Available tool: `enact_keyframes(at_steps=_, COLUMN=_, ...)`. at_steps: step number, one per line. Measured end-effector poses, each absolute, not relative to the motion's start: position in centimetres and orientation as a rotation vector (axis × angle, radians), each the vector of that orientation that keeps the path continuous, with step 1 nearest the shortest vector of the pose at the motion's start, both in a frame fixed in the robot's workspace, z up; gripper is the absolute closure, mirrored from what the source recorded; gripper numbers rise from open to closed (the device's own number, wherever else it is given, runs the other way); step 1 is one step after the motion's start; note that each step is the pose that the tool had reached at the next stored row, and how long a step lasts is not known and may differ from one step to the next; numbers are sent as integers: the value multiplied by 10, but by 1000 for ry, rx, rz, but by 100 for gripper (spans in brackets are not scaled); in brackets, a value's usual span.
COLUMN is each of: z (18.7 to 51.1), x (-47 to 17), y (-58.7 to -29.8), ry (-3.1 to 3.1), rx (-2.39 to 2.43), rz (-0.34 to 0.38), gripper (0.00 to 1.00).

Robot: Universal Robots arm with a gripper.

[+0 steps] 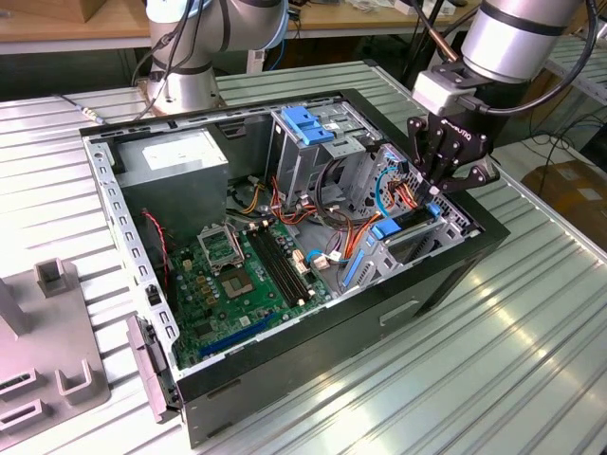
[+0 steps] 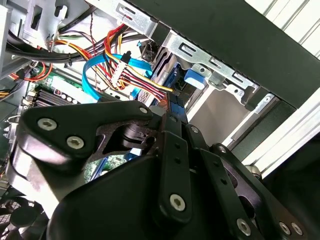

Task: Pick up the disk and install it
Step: 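Insert the first disk wire, then insert the second disk wire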

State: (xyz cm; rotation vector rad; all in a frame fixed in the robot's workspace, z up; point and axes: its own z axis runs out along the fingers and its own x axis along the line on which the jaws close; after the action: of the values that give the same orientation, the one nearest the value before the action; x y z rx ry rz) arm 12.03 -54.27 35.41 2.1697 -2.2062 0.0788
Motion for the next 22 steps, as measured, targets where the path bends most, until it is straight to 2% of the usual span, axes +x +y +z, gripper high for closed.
enact_keyframes(at_steps=13, z=354, x=120, y=-543, ry=-2206, rx=2169, rz=79, gripper=89)
enact_keyframes(at_steps=22, z=377, x=120, y=-543, ry=-2206, rx=2169, rz=79, gripper=89)
